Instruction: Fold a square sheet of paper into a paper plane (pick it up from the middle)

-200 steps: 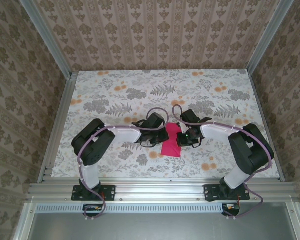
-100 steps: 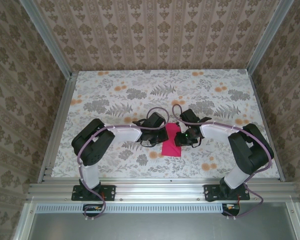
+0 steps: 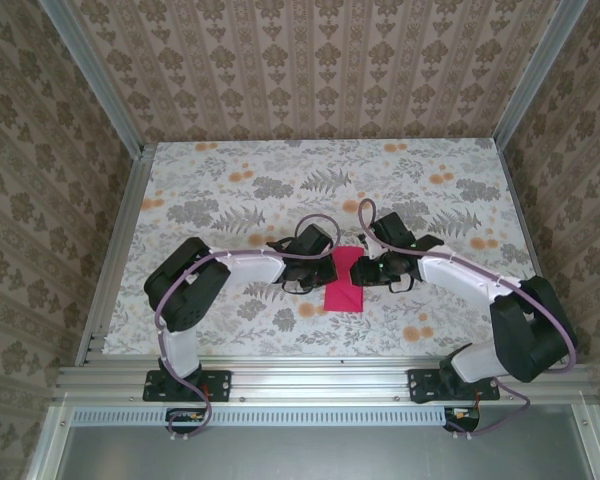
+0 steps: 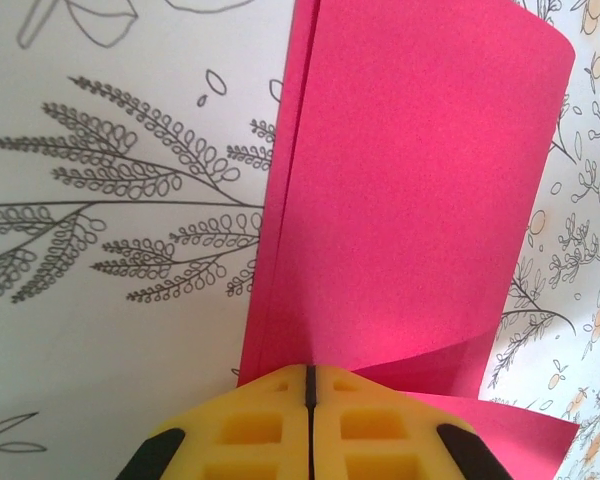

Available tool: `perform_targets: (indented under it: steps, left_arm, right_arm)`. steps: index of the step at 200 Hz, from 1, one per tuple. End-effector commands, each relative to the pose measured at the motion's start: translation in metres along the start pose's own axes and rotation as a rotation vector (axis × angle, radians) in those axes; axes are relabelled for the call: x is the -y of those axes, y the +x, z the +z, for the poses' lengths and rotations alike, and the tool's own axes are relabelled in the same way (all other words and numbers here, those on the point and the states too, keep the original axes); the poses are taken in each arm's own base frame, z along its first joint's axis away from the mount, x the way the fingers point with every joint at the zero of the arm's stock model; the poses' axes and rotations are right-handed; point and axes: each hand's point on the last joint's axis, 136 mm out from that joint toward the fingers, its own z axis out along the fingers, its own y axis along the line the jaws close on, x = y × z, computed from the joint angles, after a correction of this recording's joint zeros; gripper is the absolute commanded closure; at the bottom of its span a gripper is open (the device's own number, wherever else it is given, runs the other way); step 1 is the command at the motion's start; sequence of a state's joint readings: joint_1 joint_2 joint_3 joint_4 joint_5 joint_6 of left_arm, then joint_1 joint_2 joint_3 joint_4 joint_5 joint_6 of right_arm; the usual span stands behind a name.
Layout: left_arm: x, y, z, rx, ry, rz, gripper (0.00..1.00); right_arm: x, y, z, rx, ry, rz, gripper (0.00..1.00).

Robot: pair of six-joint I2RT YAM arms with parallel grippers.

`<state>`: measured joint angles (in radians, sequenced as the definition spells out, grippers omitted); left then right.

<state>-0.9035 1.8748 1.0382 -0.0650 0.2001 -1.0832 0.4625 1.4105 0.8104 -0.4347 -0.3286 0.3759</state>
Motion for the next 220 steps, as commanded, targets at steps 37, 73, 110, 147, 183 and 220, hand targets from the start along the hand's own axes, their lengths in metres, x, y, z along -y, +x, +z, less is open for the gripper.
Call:
perform_targets:
  steps: [37,73,110,147,183,220]
  left_arm:
    - [-0.014,0.008,0.008,-0.031,-0.071,0.02,0.93]
    - [-0.014,0.008,0.008,-0.031,-0.074,0.022,0.93]
    - [-0.015,0.009,0.007,-0.031,-0.077,0.023,0.93]
    - [-0.017,0.009,0.008,-0.033,-0.088,0.023,0.93]
    - [-0.019,0.01,0.01,-0.038,-0.093,0.02,0.94]
    - [-0.022,0.011,0.011,-0.04,-0.101,0.018,0.94]
  right_arm:
    - [-0.038,0.013,0.022,-0.078,-0.259,0.109,0.89]
    - [-0.033,0.02,0.04,-0.144,-0.252,0.137,0.9]
    - [-0.015,0.026,0.051,-0.178,-0.149,0.142,0.89]
    - [0.007,0.037,0.055,-0.223,-0.037,0.121,0.88]
    - [0.017,0.045,0.059,-0.248,0.004,0.121,0.88]
    - [0.02,0.05,0.058,-0.267,0.018,0.114,0.85]
